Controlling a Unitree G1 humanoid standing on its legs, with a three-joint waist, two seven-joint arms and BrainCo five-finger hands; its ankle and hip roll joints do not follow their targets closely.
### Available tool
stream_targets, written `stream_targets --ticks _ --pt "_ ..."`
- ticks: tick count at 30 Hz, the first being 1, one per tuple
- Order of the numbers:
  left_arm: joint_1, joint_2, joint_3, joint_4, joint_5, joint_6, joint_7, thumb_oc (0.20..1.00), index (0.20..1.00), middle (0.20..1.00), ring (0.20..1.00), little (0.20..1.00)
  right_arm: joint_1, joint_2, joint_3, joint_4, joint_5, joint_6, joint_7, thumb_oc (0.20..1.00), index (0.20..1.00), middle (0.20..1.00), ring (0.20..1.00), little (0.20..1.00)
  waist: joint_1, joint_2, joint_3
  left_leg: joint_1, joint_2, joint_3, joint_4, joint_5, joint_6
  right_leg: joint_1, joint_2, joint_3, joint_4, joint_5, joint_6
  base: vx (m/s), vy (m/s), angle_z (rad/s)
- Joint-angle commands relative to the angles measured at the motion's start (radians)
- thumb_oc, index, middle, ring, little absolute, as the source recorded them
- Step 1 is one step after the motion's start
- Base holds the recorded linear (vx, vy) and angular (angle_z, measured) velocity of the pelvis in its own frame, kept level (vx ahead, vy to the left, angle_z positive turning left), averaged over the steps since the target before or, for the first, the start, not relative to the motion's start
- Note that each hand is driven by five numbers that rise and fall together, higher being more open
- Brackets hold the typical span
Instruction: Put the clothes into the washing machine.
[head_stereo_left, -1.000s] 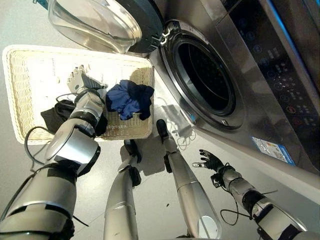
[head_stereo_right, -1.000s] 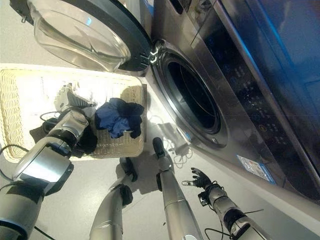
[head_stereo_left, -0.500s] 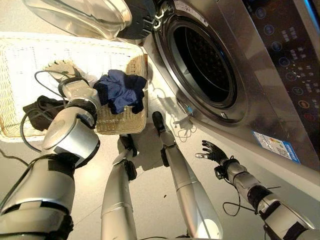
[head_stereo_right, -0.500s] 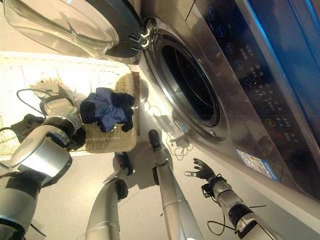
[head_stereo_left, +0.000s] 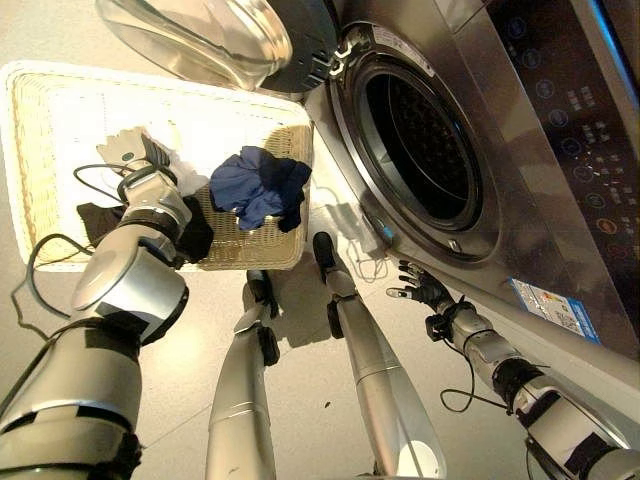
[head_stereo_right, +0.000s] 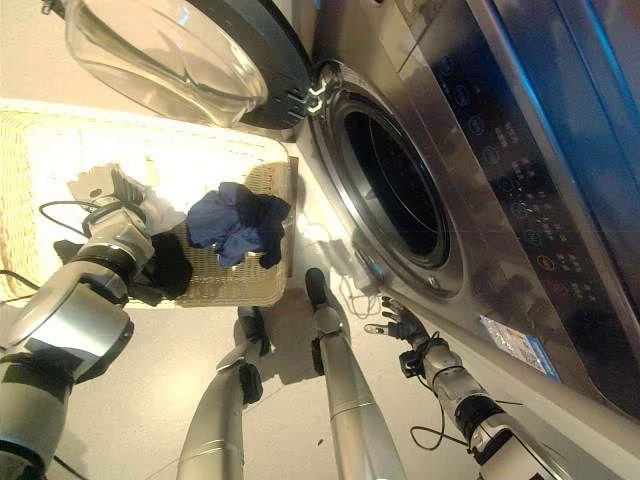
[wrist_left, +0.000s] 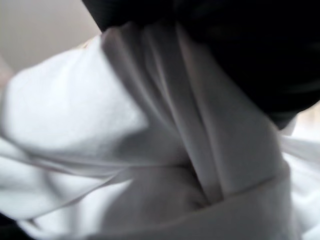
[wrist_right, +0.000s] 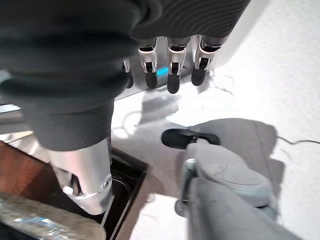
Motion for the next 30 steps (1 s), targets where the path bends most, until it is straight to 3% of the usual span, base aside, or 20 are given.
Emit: stream_targets --ticks 1,6,10,13,16,17,19,21,22,25,26,27,30 --pt "0.053 0.051 0.096 -0.137 -0.169 -0.184 0.136 0.2 0.2 0.2 0.2 0.2 0.114 -0.001 -0.031 -0.104 0.038 -0.067 -0.053 1.0 1.0 1.0 1.0 1.0 0.033 -0.01 0.005 0.032 -0.047 -0.029 0.03 -0.042 -0.04 0.08 0.021 -0.036 -0.148 0.048 0.07 -0.05 -0.046 0.21" --pt "0.2 0.056 0.241 -0.373 -0.25 -0.339 0.248 0.2 0.2 0.2 0.2 0.2 0.171 0.013 -0.094 -0.284 0.043 -0.142 -0.141 1.0 1.0 1.0 1.0 1.0 0.064 0.003 0.005 0.076 -0.058 -0.053 -0.004 -0.038 -0.036 0.124 0.022 -0.042 -0.15 0.035 0.071 -0.04 -0.041 0.15" --pt "0.342 0.03 0.319 -0.521 -0.227 -0.383 0.307 0.2 0.2 0.2 0.2 0.2 0.193 0.032 -0.132 -0.414 -0.012 -0.207 -0.205 1.0 1.0 1.0 1.0 1.0 0.088 0.016 0.005 0.116 -0.066 -0.067 -0.041 -0.028 -0.034 0.161 0.024 -0.047 -0.159 0.026 0.071 -0.04 -0.014 0.06" --pt "0.453 -0.01 0.369 -0.628 -0.258 -0.445 0.274 0.2 0.2 0.2 0.2 0.2 0.173 0.04 -0.161 -0.53 -0.099 -0.208 -0.251 1.0 1.0 1.0 1.0 1.0 0.112 0.035 0.005 0.158 -0.066 -0.07 -0.087 -0.012 -0.033 0.198 0.019 -0.054 -0.176 0.016 0.073 -0.04 0.018 0.12" --pt "0.512 -0.05 0.394 -0.685 -0.312 -0.492 0.192 0.2 0.2 0.2 0.2 0.2 0.139 0.045 -0.168 -0.585 -0.139 -0.192 -0.24 1.0 1.0 1.0 1.0 1.0 0.13 0.049 0.005 0.186 -0.068 -0.072 -0.11 -0.005 -0.032 0.223 0.011 -0.068 -0.182 0.008 0.075 -0.03 0.029 0.18" --pt "0.543 -0.073 0.401 -0.731 -0.357 -0.512 0.106 0.2 0.2 0.2 0.2 0.2 0.107 0.046 -0.165 -0.614 -0.161 -0.173 -0.238 1.0 1.0 1.0 1.0 1.0 0.143 0.058 0.005 0.199 -0.072 -0.075 -0.121 0.0 -0.032 0.236 0.006 -0.078 -0.187 0.004 0.076 -0.03 0.02 0.07" --pt "0.565 -0.085 0.401 -0.772 -0.389 -0.518 0.039 0.2 0.2 0.2 0.2 0.2 0.085 0.047 -0.161 -0.625 -0.171 -0.161 -0.23 1.0 1.0 1.0 1.0 1.0 0.151 0.064 0.005 0.208 -0.073 -0.078 -0.129 0.003 -0.032 0.246 0.002 -0.084 -0.192 0.002 0.076 -0.02 0.011 0.02" --pt "0.628 -0.127 0.384 -0.894 -0.532 -0.524 -0.212 0.2 0.2 0.2 0.2 0.2 0.005 0.061 -0.147 -0.654 -0.184 -0.067 -0.198 1.0 1.0 1.0 1.0 1.0 0.175 0.085 0.005 0.232 -0.076 -0.086 -0.148 0.016 -0.034 0.278 -0.009 -0.102 -0.204 -0.003 0.075 -0.03 0.035 0.1" --pt "0.628 -0.127 0.384 -0.894 -0.532 -0.524 -0.212 0.2 0.2 0.2 0.2 0.2 0.005 0.061 -0.147 -0.654 -0.184 -0.067 -0.198 1.0 1.0 1.0 1.0 1.0 0.175 0.085 0.005 0.232 -0.076 -0.086 -0.148 0.016 -0.034 0.278 -0.009 -0.102 -0.204 -0.003 0.075 -0.02 0.031 0.13" --pt "0.68 -0.152 0.359 -0.986 -0.613 -0.507 -0.394 0.2 0.2 0.2 0.2 0.2 -0.036 0.061 -0.122 -0.654 -0.202 -0.013 -0.148 1.0 1.0 1.0 1.0 1.0 0.194 0.103 0.005 0.249 -0.078 -0.09 -0.165 0.027 -0.035 0.3 -0.02 -0.122 -0.212 -0.007 0.076 -0.02 0.024 0.07" --pt "0.68 -0.152 0.359 -0.986 -0.613 -0.507 -0.394 0.2 0.2 0.2 0.2 0.2 -0.036 0.061 -0.122 -0.654 -0.202 -0.013 -0.148 1.0 1.0 1.0 1.0 1.0 0.194 0.103 0.005 0.249 -0.078 -0.09 -0.165 0.027 -0.035 0.3 -0.02 -0.122 -0.212 -0.007 0.076 -0.04 0.037 0.07" --pt "0.705 -0.159 0.336 -1.038 -0.681 -0.471 -0.516 0.2 0.2 0.2 0.2 0.2 -0.071 0.053 -0.095 -0.644 -0.214 0.044 -0.101 1.0 1.0 1.0 1.0 1.0 0.206 0.115 0.005 0.259 -0.081 -0.091 -0.173 0.036 -0.034 0.313 -0.027 -0.134 -0.216 -0.006 0.074 -0.03 0.029 0.07" --pt "0.727 -0.157 0.317 -1.084 -0.733 -0.445 -0.607 0.2 0.2 0.2 0.2 0.2 -0.103 0.036 -0.057 -0.632 -0.21 0.102 -0.032 1.0 1.0 1.0 1.0 1.0 0.218 0.126 0.005 0.271 -0.084 -0.092 -0.182 0.043 -0.034 0.326 -0.037 -0.147 -0.222 -0.004 0.074 -0.01 0.013 0.03"
